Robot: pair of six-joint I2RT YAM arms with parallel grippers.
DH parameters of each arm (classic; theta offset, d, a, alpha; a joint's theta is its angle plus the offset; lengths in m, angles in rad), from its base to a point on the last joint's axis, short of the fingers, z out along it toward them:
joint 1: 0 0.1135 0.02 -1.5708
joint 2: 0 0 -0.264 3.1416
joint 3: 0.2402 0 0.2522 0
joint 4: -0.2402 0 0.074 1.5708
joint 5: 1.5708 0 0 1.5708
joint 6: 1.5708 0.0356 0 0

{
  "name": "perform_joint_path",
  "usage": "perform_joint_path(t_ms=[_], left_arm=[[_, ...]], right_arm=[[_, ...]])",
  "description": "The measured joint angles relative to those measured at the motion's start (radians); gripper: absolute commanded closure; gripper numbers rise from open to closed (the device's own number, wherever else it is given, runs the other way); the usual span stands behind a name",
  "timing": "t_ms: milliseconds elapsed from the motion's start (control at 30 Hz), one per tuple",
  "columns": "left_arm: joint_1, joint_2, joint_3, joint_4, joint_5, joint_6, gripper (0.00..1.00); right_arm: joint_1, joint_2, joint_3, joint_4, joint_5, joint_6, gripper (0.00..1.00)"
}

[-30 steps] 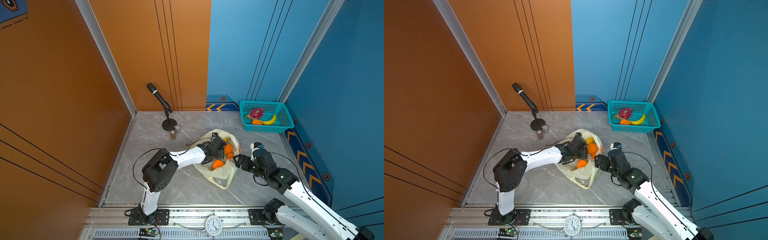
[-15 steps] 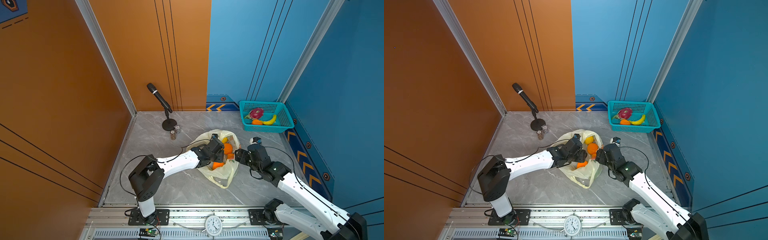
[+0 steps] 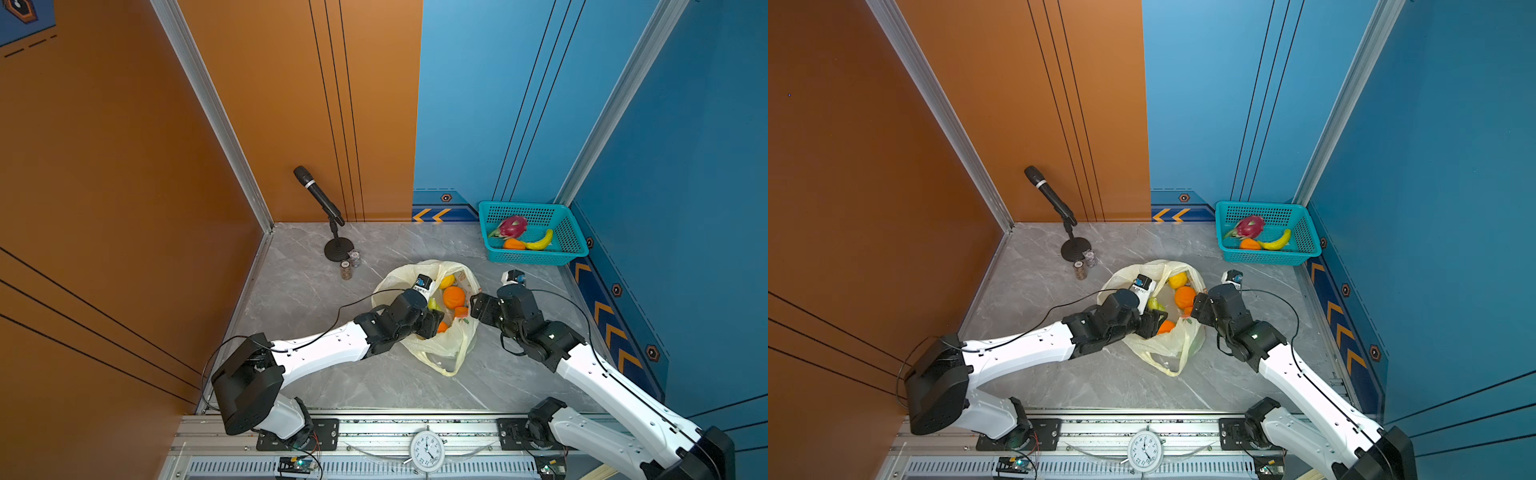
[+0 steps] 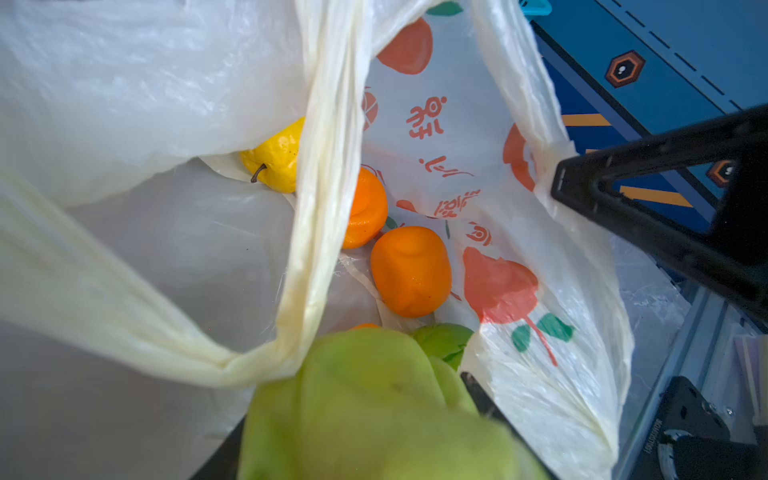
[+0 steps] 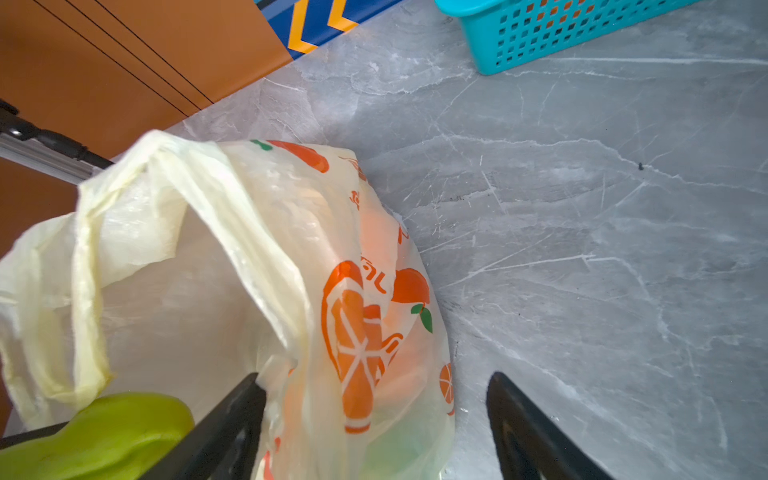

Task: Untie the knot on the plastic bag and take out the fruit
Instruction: 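Grasp the green pear with the right gripper while the left gripper releases it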

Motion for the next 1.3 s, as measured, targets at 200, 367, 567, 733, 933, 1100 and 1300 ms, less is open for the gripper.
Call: perform_joint_path(t_ms=[200,367,567,733,933,1100,1300], left_arm=[[-0.005,-0.077,-0.028,0.088,0.007,0.140,0.58],[-0.010,-0.119,-0.028,0.144,0.010,0.256,0.58],[-0.025,-0.141,-0.028,0.204,0.040,0.405,0.57],[-0.045,-0.146,-0.028,0.243,0.092,0.514,0.56],[-0.077,-0.146,-0.024,0.260,0.128,0.595,0.56],[-0.077,-0.146,-0.024,0.277,0.134,0.613,0.56],[-0.077,-0.146,-0.024,0.335,0.135,0.613,0.56]], right_arm=[[-0.025,-0.131,0.004,0.000,-0.083,-0.011,0.05],[-0.039,-0.187,0.014,0.019,-0.215,-0.019,0.02],[-0.039,-0.190,0.035,0.100,-0.419,-0.012,0.01],[-0.037,-0.161,0.054,0.175,-0.557,0.004,0.01],[-0.019,-0.117,0.057,0.223,-0.653,0.018,0.00],[-0.012,-0.091,0.058,0.262,-0.729,0.029,0.00],[-0.011,-0.065,0.034,0.372,-0.840,0.102,0.00]])
